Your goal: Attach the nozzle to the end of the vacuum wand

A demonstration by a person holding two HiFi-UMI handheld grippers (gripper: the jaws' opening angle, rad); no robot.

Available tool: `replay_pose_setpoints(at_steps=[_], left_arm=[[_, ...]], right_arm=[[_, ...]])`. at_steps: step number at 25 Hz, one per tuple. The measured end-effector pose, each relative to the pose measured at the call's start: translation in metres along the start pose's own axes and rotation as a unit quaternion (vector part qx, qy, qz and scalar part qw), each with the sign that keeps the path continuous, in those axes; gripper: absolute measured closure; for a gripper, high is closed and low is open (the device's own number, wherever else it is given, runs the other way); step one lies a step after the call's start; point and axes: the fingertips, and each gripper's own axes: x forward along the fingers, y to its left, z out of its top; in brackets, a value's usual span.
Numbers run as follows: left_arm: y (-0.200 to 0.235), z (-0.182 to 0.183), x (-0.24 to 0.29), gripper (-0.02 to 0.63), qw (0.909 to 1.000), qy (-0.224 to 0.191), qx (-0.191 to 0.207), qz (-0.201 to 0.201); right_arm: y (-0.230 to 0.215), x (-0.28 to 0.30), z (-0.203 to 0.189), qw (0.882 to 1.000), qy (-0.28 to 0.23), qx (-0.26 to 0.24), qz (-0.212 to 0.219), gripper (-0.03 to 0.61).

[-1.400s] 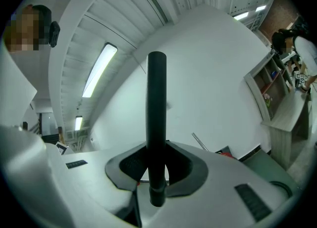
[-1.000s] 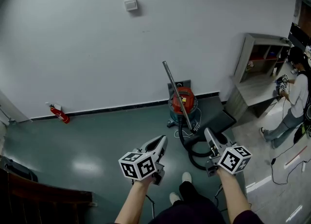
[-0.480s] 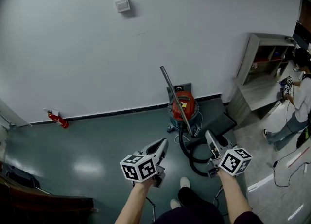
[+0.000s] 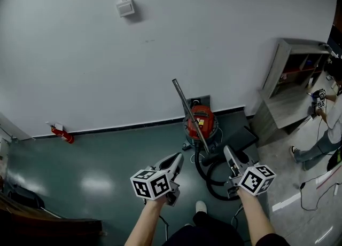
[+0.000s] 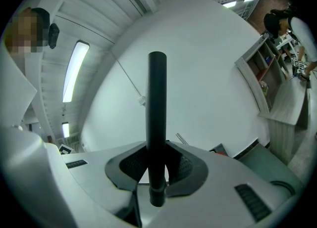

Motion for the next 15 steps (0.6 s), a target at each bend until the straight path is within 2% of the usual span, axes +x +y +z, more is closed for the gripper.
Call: replay_pose_setpoints(at_steps=[15], left_arm=[[0.037,0.027,0.037,0.611,0.9999,0.009,0.002,0.009]], right_arm=[[-0.029,0.049,0.009,1.0,-0.002,0.016,-0.006,0.488]])
